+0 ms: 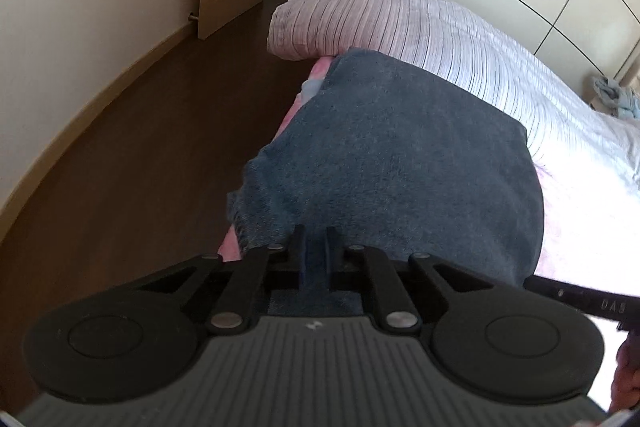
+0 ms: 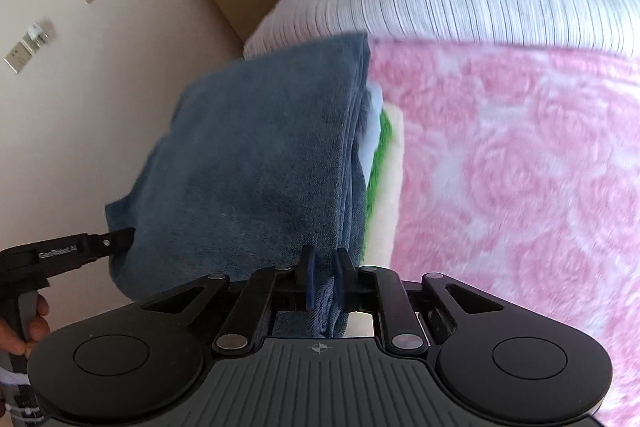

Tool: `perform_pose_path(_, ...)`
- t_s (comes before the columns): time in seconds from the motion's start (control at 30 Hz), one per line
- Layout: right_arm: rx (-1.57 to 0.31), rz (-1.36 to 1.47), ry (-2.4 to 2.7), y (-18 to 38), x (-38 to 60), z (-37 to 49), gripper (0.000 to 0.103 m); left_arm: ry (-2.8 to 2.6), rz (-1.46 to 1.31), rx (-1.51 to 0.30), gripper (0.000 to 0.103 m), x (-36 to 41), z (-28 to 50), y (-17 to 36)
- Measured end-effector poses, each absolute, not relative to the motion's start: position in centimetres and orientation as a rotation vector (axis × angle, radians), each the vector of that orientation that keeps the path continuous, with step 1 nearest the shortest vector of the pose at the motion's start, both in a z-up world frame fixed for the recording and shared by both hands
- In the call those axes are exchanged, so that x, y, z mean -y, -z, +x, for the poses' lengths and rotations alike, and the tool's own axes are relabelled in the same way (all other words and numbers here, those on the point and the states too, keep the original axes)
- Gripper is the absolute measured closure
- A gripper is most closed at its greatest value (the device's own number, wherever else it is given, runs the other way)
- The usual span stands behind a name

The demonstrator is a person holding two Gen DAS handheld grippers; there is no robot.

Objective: Fold clothes
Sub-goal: 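Lower the folded jeans onto the towel stack with both grippers, then open both grippers and pull them back from the stack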

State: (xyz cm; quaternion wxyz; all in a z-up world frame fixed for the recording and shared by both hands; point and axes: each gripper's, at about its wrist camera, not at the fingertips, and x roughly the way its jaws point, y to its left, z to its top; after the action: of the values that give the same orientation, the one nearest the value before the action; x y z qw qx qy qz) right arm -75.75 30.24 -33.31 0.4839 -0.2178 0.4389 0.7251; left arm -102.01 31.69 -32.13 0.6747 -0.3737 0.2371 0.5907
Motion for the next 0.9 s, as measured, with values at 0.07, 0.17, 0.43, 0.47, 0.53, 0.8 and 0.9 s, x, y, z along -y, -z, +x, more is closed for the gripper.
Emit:
perform_pose_path(0.07, -1.047, -0.551, -1.780, 33.3, -30.7, -76.0, 0.089, -1.334, -0.831, -0.540, 0.095, -31.7, -101.8, 32.3)
perform_pose_path(0.17, -1.003, -0.560, -1.777, 32.4, -30.1, -76.2, 0.089, -1.346, -0.844, -0.528, 0.095, -31.6, -101.9, 32.4)
perform_pose_path(0.43, -0.886, -0.514, -1.762, 29.1, -27.1, -76.2, 0.089, -1.406, -0.866, -0.419, 0.096, -29.3, -102.9, 30.5)
perform_pose_path(0.47, -0.899, -0.531, -1.759, 29.3, -26.8, -76.3, 0.089, -1.406, -0.879, -0.429, 0.097, -29.2, -103.1, 30.8)
perform_pose_path(0.53, -0.945, -0.576, -1.746, 30.2, -26.7, -76.4, 0.089, -1.409, -0.908, -0.449, 0.098, -29.3, -103.2, 31.3)
perform_pose_path(0.8, -1.006, -0.621, -1.737, 28.4, -25.1, -75.9, 0.088, -1.377, -0.945, -0.519, 0.085, -27.2, -101.4, 27.1)
perform_pose_path(0.9, -1.020, -0.678, -1.735, 27.6, -24.1, -76.0, 0.082, -1.372, -0.946, -0.574, 0.076, -25.4, -100.1, 25.6)
